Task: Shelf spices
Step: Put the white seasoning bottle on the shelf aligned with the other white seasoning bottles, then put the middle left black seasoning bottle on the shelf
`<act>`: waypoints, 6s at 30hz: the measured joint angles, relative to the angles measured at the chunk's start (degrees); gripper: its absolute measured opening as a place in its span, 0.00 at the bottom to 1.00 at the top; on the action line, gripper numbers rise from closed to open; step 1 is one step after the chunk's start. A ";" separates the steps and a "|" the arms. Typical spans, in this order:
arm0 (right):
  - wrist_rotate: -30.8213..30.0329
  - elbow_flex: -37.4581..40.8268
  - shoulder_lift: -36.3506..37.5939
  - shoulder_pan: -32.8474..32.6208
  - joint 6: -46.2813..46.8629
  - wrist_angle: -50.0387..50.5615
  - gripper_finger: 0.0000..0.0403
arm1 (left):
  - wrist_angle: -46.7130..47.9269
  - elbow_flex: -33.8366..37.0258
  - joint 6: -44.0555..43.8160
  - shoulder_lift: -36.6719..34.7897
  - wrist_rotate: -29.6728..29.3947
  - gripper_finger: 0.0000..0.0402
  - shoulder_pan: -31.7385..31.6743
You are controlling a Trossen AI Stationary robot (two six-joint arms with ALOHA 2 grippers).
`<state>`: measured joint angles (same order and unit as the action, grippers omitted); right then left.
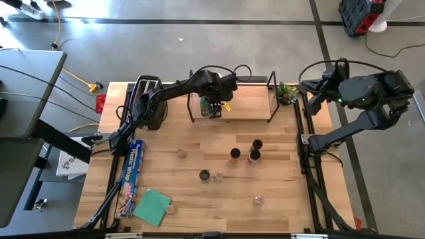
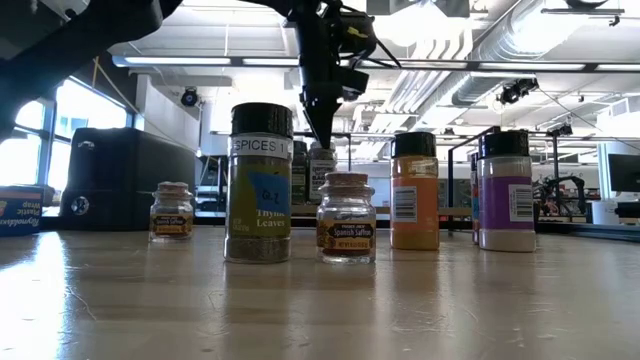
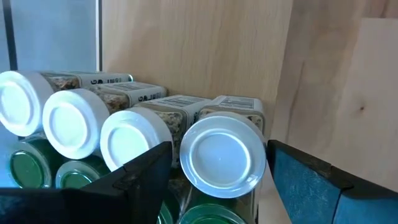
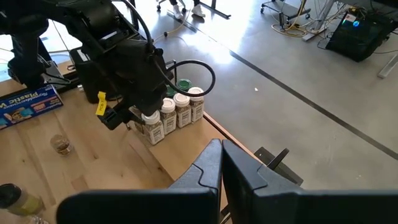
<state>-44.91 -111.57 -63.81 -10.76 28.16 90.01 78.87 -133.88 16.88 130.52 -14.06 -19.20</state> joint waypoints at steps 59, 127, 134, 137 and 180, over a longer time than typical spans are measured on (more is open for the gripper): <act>59.46 54.86 -10.29 8.00 -22.78 -63.71 0.70 | 11.17 -1.07 -48.41 -26.61 -12.71 0.65 25.16; 58.53 25.75 -47.32 53.48 -34.66 -62.79 0.50 | 10.82 -1.09 -50.72 -41.29 -33.22 0.65 26.38; 58.42 25.77 -47.39 53.12 -34.20 -63.52 0.62 | 10.84 -1.09 -50.77 -41.29 -32.96 0.65 26.38; 58.45 25.77 -47.39 52.82 -33.94 -64.12 0.63 | 10.84 -1.09 -50.77 -41.29 -32.73 0.65 26.37; 52.22 27.10 -45.77 49.80 -31.60 -61.89 0.24 | 11.15 -1.09 -49.26 -41.29 -28.04 0.65 26.36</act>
<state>7.31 -84.47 -109.58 39.04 -3.44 28.12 90.02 -134.98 -32.38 89.23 -42.11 7.16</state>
